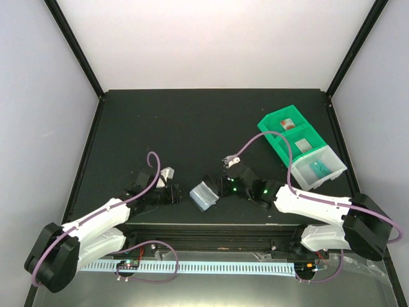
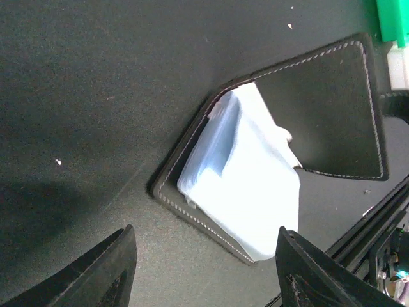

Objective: Take the credit cards out of the card holder

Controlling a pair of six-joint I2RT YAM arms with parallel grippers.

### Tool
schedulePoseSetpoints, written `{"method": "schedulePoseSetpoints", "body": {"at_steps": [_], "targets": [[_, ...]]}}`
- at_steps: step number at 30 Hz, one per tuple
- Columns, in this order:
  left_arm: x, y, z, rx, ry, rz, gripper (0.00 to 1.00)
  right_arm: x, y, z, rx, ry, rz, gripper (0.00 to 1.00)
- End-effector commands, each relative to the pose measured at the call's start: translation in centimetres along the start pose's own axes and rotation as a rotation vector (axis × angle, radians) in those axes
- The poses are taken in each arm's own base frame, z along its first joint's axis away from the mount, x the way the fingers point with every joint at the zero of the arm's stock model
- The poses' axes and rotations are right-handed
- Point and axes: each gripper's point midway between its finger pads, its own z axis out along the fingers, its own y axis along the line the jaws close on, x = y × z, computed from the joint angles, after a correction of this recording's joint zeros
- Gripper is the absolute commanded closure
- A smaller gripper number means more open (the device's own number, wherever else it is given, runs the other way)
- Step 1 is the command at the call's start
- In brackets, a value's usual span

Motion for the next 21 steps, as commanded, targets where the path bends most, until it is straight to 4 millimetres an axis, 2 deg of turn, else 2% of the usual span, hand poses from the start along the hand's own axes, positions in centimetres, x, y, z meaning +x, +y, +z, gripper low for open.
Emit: {"method": "schedulePoseSetpoints", "body": {"at_steps": [1,8,14,19,21], "targets": [[-0.1,-0.1,0.2,0.006,0.001,-0.004,0.4,0.7,-5.1,0.2,0.134,-0.002,0.005,0.99],[0.2,-0.8,1.3,0.07,0.037,-0.028,0.44,2.8,-9.6,1.0,0.237,0.054,0.012,0.99],[0.2,-0.3,2.2,0.049,0.057,-0.038,0.47,4.8,-12.2,1.4,0.307,0.094,0.029,0.99],[0.0,0.1,2.8,0.035,0.064,-0.04,0.5,5.8,-12.1,1.6,0.278,0.121,0.037,0.99],[0.0,0.0,3.0,0.035,0.072,-0.04,0.53,5.6,-11.6,1.3,0.272,0.137,0.031,0.9]]}}
